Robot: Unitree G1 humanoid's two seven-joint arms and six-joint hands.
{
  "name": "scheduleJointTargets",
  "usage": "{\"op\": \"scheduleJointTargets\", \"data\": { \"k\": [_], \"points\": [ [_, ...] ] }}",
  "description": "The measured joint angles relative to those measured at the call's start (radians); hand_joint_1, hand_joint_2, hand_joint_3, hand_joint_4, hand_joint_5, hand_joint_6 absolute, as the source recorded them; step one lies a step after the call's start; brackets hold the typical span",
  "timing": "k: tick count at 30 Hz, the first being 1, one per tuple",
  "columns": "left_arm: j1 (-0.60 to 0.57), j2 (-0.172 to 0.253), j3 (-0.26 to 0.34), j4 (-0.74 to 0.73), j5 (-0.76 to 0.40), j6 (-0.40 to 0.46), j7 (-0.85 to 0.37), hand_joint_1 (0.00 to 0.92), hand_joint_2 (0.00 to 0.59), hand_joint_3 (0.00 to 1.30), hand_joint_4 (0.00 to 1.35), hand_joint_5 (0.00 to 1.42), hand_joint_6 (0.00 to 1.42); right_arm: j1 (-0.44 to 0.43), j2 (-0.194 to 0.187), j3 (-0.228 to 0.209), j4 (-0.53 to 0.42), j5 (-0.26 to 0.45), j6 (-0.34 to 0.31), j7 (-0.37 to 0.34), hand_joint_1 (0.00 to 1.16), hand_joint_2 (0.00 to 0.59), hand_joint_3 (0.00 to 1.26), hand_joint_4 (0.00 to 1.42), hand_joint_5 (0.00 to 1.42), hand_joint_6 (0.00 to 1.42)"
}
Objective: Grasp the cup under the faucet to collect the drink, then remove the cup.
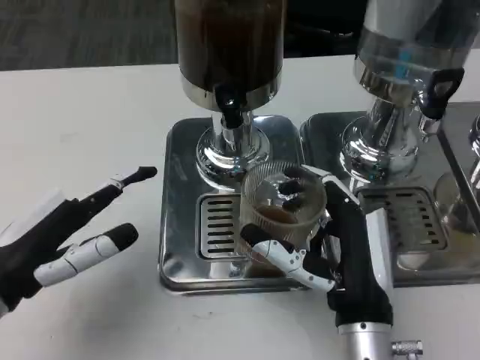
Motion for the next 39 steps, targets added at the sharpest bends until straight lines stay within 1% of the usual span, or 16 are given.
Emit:
{"op": "scheduleJointTargets", "data": {
  "k": [9,12,17,23,26,28,29,34,39],
  "points": [
    [0.044,0.000,0.000,-0.088,-0.011,-0.006,-0.024,0.000,0.101,0.11,0.00,0.00,0.04,0.086,-0.009,-0.005,-0.168,0.018,0.010,0.104,0.97,0.135,0.71,0.82,1.03,1.33],
    [0.063,0.001,0.000,-0.120,-0.022,-0.007,-0.037,0.000,0.097,0.11,0.00,0.00,0.04,0.109,-0.012,-0.008,-0.208,0.026,0.017,0.140,0.97,0.134,0.71,0.83,1.03,1.33],
    [0.091,0.007,0.000,-0.159,-0.042,-0.014,-0.055,0.000,0.094,0.11,0.00,0.00,0.04,0.155,-0.029,-0.019,-0.284,0.043,0.037,0.203,0.97,0.128,0.72,0.84,1.04,1.33],
    [0.121,0.030,0.001,-0.212,-0.048,-0.024,-0.067,0.000,0.094,0.11,0.00,0.00,0.04,0.201,-0.042,-0.023,-0.364,0.064,0.053,0.275,0.97,0.125,0.73,0.84,1.05,1.33],
    [0.138,0.041,0.002,-0.245,-0.054,-0.050,-0.075,0.000,0.094,0.11,0.00,0.00,0.04,0.219,-0.046,-0.023,-0.402,0.076,0.063,0.308,0.97,0.124,0.73,0.85,1.05,1.33],
    [0.159,0.060,0.003,-0.273,-0.054,-0.084,-0.082,0.000,0.094,0.09,0.00,0.00,0.04,0.233,-0.049,-0.023,-0.426,0.078,0.065,0.327,0.97,0.124,0.74,0.86,1.05,1.33],
    [0.163,0.067,0.004,-0.278,-0.053,-0.095,-0.083,0.000,0.086,0.09,0.00,0.00,0.03,0.237,-0.050,-0.023,-0.430,0.078,0.066,0.333,0.97,0.124,0.74,0.86,1.05,1.33],
    [0.193,0.102,0.009,-0.318,-0.039,-0.162,-0.083,0.000,0.083,0.08,0.00,0.00,0.03,0.261,-0.055,-0.027,-0.466,0.083,0.069,0.369,0.97,0.124,0.75,0.87,1.05,1.33],
    [0.217,0.125,0.024,-0.335,-0.037,-0.187,-0.082,0.000,0.083,0.08,0.00,0.00,0.03,0.286,-0.056,-0.029,-0.495,0.094,0.069,0.388,0.97,0.124,0.76,0.87,1.06,1.35]
  ]
}}
